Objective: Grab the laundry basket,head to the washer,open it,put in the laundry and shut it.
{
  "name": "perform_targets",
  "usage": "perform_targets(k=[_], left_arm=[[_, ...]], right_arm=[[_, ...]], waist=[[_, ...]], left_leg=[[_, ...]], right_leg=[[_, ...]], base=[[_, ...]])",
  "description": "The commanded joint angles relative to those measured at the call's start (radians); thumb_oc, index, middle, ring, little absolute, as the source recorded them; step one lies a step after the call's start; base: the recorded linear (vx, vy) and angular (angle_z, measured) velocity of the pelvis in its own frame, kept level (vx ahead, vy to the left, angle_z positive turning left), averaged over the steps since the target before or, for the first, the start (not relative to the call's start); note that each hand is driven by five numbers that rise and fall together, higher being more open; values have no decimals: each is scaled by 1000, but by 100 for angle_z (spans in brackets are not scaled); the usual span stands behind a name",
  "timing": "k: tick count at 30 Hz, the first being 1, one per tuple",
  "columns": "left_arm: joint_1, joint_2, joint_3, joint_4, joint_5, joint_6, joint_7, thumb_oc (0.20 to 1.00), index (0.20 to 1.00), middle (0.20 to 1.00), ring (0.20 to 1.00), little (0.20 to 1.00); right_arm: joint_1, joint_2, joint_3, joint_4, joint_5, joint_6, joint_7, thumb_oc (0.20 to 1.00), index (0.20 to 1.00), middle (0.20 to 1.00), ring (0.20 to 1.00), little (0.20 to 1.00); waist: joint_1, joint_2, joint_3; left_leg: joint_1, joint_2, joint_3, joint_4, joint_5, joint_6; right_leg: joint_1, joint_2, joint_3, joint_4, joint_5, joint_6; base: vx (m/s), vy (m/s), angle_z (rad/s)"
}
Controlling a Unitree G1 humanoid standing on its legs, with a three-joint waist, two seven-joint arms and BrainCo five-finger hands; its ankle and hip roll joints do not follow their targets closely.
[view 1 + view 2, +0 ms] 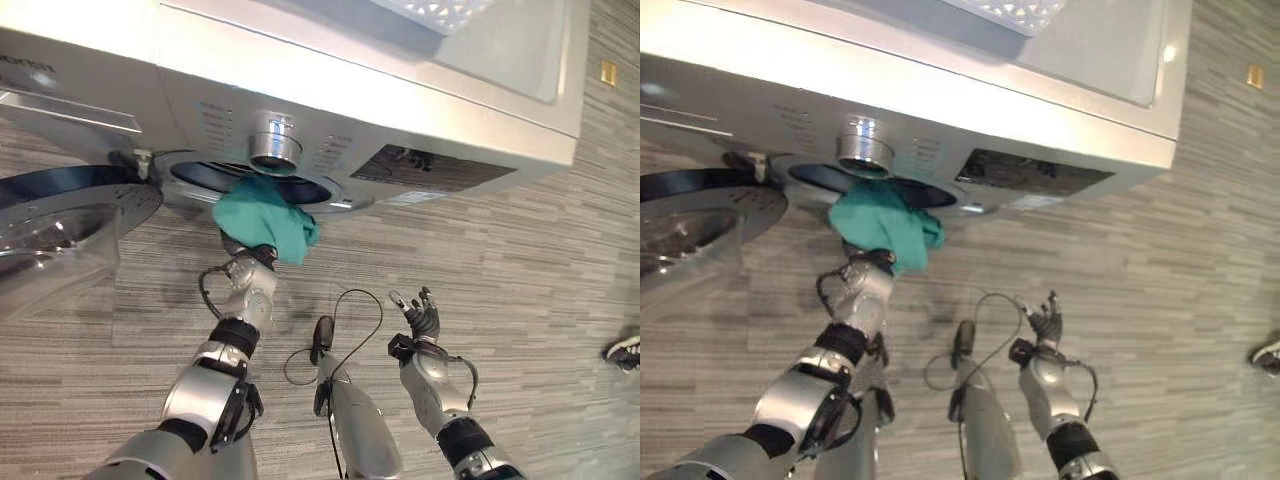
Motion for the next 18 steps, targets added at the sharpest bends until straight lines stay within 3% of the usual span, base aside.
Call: perform_targets(k=[1, 7, 11, 18], left_arm=[[-107, 17, 8, 27, -21, -32, -1, 200, 200, 200, 200, 200], [-190, 43, 56, 52, -71, -47, 1, 200, 200, 200, 200, 200], [-218, 89, 107, 17, -124, -90, 15, 200, 200, 200, 200, 200], [-274, 164, 145, 47, -149, -103, 28, 200, 200, 200, 200, 200]], right_arm=[[9, -49, -53, -68, -24, -30, 12, 1000, 1000, 1000, 1000, 1000], [-1, -77, -74, -82, -27, -20, 22, 1000, 1000, 1000, 1000, 1000], [9, -94, -87, -121, -38, -17, 37, 1000, 1000, 1000, 1000, 1000], [22, -121, -100, -155, -38, -14, 61, 1000, 1000, 1000, 1000, 1000]], waist=[[-15, -47, 10], [-39, -51, 2], [-51, -57, 1], [-72, -74, -7]], left_leg=[[-34, -20, 38, 53, -165, -3], [-52, -24, 39, 48, -182, 8], [-62, -30, 44, 31, -191, 13], [-73, -31, 52, 29, -216, 23]], right_leg=[[209, 45, -8, 57, 62, 34], [194, 42, 5, 44, 88, 48], [187, 38, 26, 17, 122, 65], [176, 33, 62, 3, 164, 83]], base=[[36, 9, -14], [41, 19, -5], [85, 36, -8], [44, 40, -12]])
